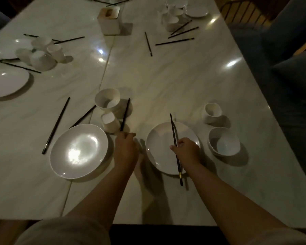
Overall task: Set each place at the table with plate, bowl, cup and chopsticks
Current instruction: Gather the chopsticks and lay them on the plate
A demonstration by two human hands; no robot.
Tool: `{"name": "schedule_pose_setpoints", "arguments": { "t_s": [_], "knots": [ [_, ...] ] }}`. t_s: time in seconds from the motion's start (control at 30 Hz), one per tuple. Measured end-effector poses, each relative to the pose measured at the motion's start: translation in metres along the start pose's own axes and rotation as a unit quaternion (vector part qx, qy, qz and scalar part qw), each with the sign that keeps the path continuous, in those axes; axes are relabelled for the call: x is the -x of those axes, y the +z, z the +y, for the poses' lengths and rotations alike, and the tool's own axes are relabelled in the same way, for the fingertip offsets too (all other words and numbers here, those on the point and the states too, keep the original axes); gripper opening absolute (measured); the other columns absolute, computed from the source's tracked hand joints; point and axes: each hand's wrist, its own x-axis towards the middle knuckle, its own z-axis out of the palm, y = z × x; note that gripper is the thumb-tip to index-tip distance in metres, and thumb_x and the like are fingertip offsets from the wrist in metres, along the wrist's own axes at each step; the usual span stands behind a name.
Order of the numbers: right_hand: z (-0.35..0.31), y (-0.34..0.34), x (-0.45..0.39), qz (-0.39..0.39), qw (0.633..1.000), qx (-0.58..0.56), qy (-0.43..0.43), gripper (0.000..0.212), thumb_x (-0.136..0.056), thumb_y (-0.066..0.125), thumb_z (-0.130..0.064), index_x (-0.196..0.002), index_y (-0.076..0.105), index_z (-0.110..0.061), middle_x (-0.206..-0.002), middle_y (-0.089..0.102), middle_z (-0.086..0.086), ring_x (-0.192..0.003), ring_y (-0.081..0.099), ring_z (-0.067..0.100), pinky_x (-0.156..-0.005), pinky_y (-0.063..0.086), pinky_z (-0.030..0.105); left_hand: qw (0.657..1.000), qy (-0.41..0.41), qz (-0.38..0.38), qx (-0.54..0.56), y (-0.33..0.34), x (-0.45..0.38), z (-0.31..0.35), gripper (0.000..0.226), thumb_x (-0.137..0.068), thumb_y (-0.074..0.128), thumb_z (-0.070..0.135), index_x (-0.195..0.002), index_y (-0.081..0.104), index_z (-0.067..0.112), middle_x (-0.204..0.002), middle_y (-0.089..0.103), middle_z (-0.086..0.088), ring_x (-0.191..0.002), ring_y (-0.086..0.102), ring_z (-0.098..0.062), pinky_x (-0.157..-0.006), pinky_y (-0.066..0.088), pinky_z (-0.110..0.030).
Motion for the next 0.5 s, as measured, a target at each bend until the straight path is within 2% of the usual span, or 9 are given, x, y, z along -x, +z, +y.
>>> {"name": "schedule_pose_setpoints", "arguments": {
  "t_s": [0.1, 0.17, 0.3, 0.33, 0.4, 0.5],
  "knots": [
    [0.000, 0.003, 0.004, 0.065, 0.996, -0.025, -0.058, 0.028, -0.085, 0.068, -0.022, -0.110, 0.061, -0.012, -0.109, 0.062, 0.008, -0.094, 0.060, 0.019, -0.082, 0.050, 0.028, 0.999, 0.002, 0.003, -0.045, -0.010, -0.016, -0.015, 0.037, -0.089, 0.048, 0.001, -0.122, 0.059, 0.014, -0.125, 0.052, -0.012, -0.109, 0.054, -0.030, -0.089, 0.049, -0.040],
    [-0.001, 0.006, 0.008, 0.076, 0.992, -0.039, -0.094, 0.021, -0.087, 0.065, -0.017, -0.108, 0.062, -0.013, -0.104, 0.059, 0.006, -0.084, 0.054, 0.011, -0.078, 0.046, 0.021, 0.997, -0.004, -0.017, -0.074, -0.011, -0.021, -0.020, 0.041, -0.091, 0.046, 0.003, -0.129, 0.052, 0.016, -0.126, 0.051, -0.014, -0.106, 0.056, -0.033, -0.084, 0.051, -0.040],
    [0.000, 0.013, 0.013, 0.073, 0.986, -0.062, -0.134, 0.013, -0.088, 0.063, -0.011, -0.100, 0.066, -0.012, -0.088, 0.052, 0.000, -0.066, 0.047, 0.001, -0.064, 0.040, 0.001, 0.992, 0.022, -0.055, -0.113, -0.006, -0.021, -0.027, 0.046, -0.097, 0.049, 0.017, -0.141, 0.038, 0.017, -0.134, 0.046, -0.016, -0.116, 0.056, -0.030, -0.092, 0.052, -0.039],
    [-0.001, 0.014, 0.014, 0.075, 0.985, -0.069, -0.139, 0.012, -0.088, 0.063, -0.009, -0.099, 0.066, -0.011, -0.086, 0.051, -0.001, -0.066, 0.047, -0.001, -0.063, 0.037, -0.002, 0.989, 0.039, -0.054, -0.131, -0.004, -0.022, -0.029, 0.046, -0.096, 0.051, 0.016, -0.140, 0.039, 0.016, -0.136, 0.045, -0.017, -0.119, 0.054, -0.031, -0.095, 0.051, -0.040],
    [-0.001, 0.016, 0.014, 0.075, 0.983, -0.083, -0.146, 0.011, -0.087, 0.063, -0.006, -0.096, 0.067, -0.010, -0.086, 0.051, -0.003, -0.066, 0.048, -0.002, -0.064, 0.036, -0.004, 0.994, 0.010, -0.040, -0.104, -0.005, -0.026, -0.027, 0.039, -0.096, 0.049, 0.014, -0.135, 0.047, 0.012, -0.133, 0.046, -0.017, -0.119, 0.052, -0.033, -0.097, 0.049, -0.040],
    [-0.005, 0.017, 0.012, 0.055, 0.981, -0.108, -0.152, 0.011, -0.087, 0.062, -0.005, -0.095, 0.067, -0.011, -0.092, 0.055, -0.002, -0.071, 0.052, 0.000, -0.067, 0.039, -0.003, 0.997, -0.061, -0.028, -0.043, -0.004, -0.029, -0.021, 0.025, -0.093, 0.052, 0.008, -0.117, 0.061, 0.006, -0.114, 0.060, -0.016, -0.101, 0.060, -0.031, -0.085, 0.052, -0.037]
  ]
}}
